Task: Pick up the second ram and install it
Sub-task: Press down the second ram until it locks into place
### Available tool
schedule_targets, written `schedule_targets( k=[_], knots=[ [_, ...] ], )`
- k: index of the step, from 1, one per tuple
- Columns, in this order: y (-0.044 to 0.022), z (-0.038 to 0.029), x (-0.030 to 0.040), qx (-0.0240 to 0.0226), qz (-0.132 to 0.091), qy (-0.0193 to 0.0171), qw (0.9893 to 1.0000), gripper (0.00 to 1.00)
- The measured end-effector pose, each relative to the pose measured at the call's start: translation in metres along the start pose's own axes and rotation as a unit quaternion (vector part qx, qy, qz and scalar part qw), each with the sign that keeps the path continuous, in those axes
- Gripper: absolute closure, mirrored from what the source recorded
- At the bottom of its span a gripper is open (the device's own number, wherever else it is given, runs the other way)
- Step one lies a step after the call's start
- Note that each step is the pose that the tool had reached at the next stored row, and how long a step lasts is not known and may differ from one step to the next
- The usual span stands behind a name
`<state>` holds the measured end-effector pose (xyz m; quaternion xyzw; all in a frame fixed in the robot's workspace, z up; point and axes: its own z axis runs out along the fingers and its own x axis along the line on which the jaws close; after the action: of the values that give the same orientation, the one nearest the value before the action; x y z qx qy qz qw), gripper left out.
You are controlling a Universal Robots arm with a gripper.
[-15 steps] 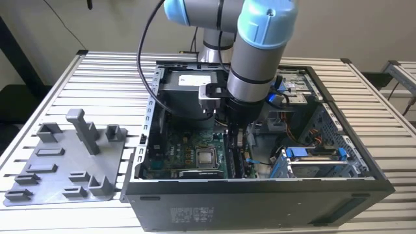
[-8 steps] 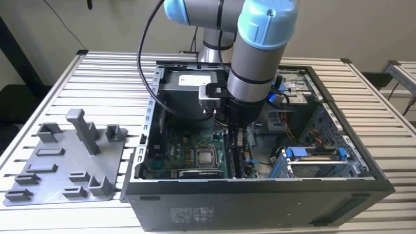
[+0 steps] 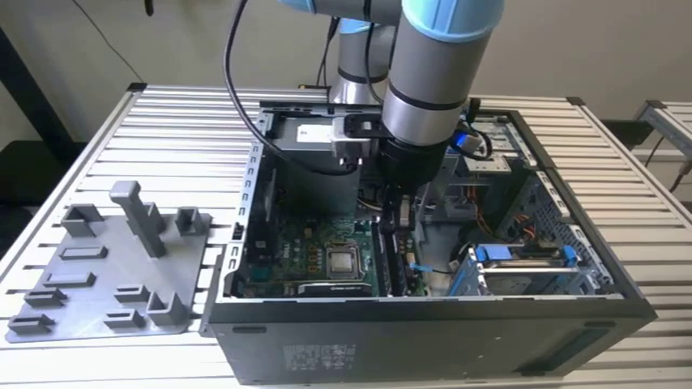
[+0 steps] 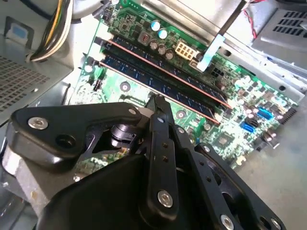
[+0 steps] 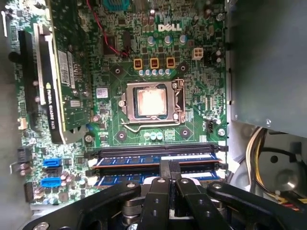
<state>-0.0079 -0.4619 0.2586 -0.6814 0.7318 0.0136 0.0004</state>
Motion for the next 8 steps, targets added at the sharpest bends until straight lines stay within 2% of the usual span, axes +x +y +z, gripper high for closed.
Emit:
schedule_targets(
  k=[3, 8],
  knots=[
    [0.0001, -0.0067, -0.0001, 0.0, 0.0, 0.0001, 1.0, 0.89],
    [0.0001, -0.007, -0.0001, 0.0, 0.0, -0.0001, 1.0, 0.89]
  ],
)
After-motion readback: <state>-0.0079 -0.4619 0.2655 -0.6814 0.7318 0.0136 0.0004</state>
